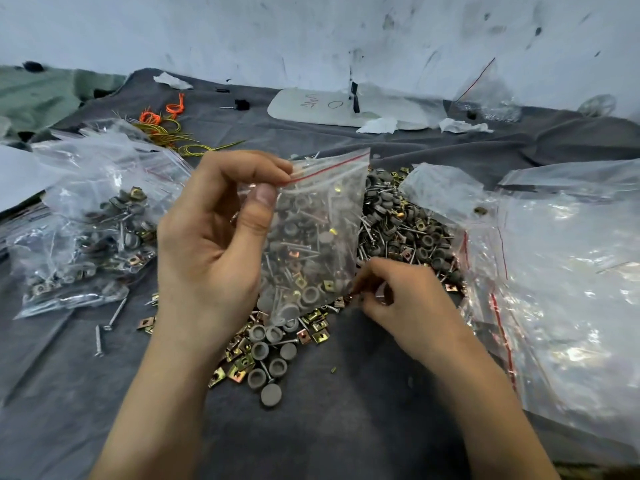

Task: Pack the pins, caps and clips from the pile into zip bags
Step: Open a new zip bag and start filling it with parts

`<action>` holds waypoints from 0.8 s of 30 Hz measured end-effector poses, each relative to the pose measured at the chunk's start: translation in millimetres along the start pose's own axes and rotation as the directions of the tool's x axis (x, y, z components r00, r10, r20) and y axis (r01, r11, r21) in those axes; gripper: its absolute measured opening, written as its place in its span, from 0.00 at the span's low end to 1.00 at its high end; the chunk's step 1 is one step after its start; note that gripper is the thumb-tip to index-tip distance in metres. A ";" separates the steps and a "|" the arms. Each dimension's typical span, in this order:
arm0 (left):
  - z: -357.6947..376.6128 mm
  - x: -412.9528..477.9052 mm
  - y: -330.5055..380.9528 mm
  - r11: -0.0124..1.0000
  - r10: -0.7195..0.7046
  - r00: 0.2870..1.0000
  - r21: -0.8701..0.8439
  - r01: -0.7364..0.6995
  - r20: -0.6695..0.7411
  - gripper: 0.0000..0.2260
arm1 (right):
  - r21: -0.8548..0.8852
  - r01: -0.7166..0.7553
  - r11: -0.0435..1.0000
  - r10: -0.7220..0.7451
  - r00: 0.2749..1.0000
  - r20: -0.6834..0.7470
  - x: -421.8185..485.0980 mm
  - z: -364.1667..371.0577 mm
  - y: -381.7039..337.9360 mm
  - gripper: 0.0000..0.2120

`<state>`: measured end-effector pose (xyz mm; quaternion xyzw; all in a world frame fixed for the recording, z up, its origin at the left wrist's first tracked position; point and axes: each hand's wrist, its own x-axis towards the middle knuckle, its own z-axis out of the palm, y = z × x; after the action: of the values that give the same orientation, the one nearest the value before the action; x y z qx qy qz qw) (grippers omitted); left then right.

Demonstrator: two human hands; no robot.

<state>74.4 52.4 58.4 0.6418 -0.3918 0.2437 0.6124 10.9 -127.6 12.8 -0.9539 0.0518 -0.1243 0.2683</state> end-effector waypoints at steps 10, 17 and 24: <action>15.0 -3.4 13.0 0.997 0.076 0.925 -0.028 -0.071 0.372 0.05 | 0.361 0.445 0.819 -0.136 0.762 -0.633 -30.0 -61.6 -35.6 0.10; 18.1 -6.6 12.3 0.994 0.036 0.933 -0.110 0.004 0.358 0.04 | 0.375 0.396 0.838 -0.145 0.824 -0.547 -30.6 -64.3 -34.7 0.07; 15.9 -5.6 10.7 0.996 0.030 0.943 -0.091 0.000 0.330 0.04 | 0.625 0.227 0.746 0.177 0.838 -0.516 -14.8 -47.4 -12.2 0.11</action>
<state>59.9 38.6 58.3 0.6425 -0.5047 0.1192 0.5641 -15.6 -138.5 55.2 -0.7190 0.0648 -0.4041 0.5617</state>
